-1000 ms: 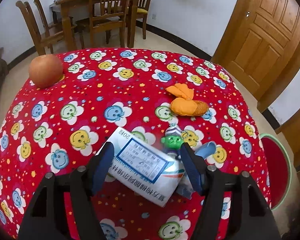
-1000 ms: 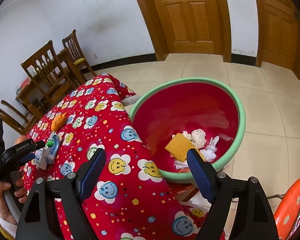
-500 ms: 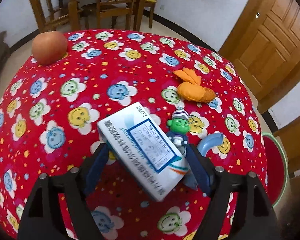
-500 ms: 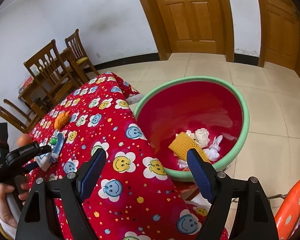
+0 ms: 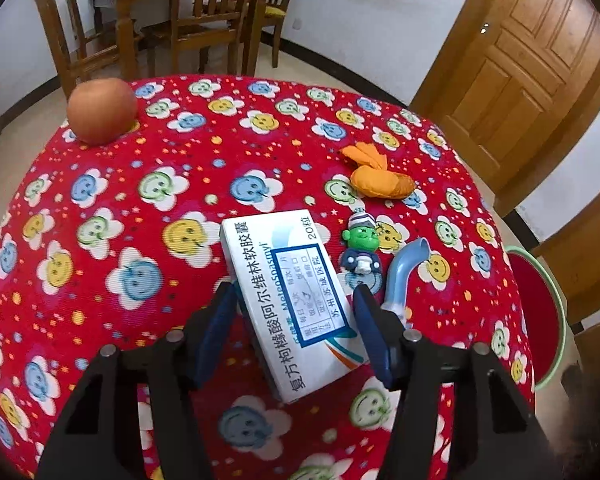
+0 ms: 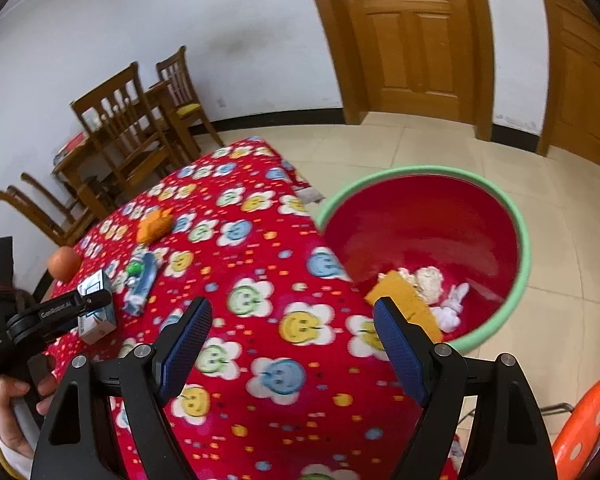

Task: Collect trash
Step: 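Grasp the blue plastic scoop with the right gripper and lift it while the left holds the box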

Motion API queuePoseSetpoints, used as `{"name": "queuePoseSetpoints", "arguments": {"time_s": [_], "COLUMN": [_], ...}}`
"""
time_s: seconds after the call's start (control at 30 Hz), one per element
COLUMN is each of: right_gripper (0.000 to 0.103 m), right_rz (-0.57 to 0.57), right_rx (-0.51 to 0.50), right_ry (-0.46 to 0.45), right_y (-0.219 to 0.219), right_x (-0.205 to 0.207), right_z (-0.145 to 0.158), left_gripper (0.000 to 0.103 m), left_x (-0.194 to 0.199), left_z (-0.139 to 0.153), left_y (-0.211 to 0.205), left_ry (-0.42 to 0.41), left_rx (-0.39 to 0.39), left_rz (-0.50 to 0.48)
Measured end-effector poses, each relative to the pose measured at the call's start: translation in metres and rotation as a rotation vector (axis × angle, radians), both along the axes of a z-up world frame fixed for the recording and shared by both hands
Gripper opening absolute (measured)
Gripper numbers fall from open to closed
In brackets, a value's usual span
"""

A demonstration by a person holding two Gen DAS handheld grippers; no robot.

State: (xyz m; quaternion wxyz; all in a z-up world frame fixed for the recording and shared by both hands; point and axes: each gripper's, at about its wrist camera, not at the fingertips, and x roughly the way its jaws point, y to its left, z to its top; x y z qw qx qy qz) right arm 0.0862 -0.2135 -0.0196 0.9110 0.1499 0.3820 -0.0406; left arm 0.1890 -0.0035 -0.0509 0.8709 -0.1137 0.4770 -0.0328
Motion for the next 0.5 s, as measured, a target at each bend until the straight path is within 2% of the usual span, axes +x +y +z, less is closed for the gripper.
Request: {"name": "queuePoseSetpoints", "arguments": {"time_s": [0.2, 0.5], "right_gripper": [0.084, 0.082], "right_rz": [0.078, 0.189], "right_rx": [0.002, -0.02], "right_ry": [0.009, 0.04], "right_y": [0.036, 0.099], "right_x": [0.017, 0.048], "right_z": [-0.001, -0.01], "left_gripper": [0.06, 0.06], "left_x": [-0.016, -0.023], "left_z": [0.01, 0.005], "left_y": [0.025, 0.057], "left_ry": [-0.037, -0.074], "left_rx": [-0.009, -0.012], "left_rz": [0.004, 0.057]}}
